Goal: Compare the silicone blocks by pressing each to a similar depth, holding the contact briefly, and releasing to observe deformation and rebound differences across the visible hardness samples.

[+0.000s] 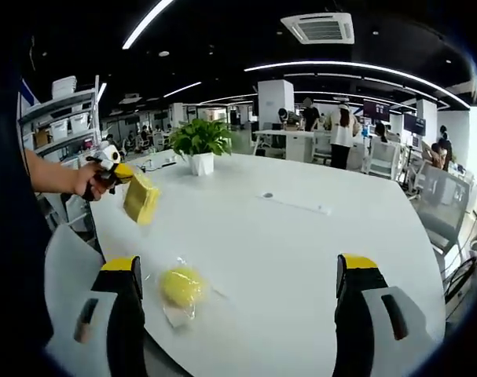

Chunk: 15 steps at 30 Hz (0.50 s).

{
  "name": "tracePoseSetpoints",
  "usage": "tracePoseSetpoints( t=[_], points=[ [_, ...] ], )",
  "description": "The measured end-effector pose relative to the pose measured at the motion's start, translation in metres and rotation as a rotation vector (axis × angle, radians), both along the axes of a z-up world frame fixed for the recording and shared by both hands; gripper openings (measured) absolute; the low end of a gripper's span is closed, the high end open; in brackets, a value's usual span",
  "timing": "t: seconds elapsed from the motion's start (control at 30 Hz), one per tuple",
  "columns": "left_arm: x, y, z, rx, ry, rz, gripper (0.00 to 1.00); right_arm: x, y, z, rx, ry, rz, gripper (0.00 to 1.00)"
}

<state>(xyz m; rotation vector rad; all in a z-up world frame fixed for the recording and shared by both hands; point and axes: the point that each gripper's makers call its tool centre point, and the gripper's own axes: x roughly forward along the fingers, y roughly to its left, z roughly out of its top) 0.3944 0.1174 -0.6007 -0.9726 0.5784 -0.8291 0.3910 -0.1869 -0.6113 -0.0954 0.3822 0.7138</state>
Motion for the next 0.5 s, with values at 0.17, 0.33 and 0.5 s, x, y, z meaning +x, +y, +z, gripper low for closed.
tracePoseSetpoints(
  t=[0.17, 0.33, 0.5],
  points=[
    [-0.001, -0.003, -0.016, 0.009, 0.044, -0.017, 0.00, -0.004, -0.002, -0.008, -0.015, -0.011, -0.006, 0.96],
    [-0.001, -0.003, -0.028, 0.006, 0.072, -0.022, 0.00, -0.008, -0.006, -0.018, -0.017, 0.016, -0.020, 0.96],
    [0.000, 0.000, -0.044, -0.009, 0.122, -0.002, 0.00, -0.008, -0.008, -0.018, -0.015, 0.013, -0.029, 0.97]
  ],
)
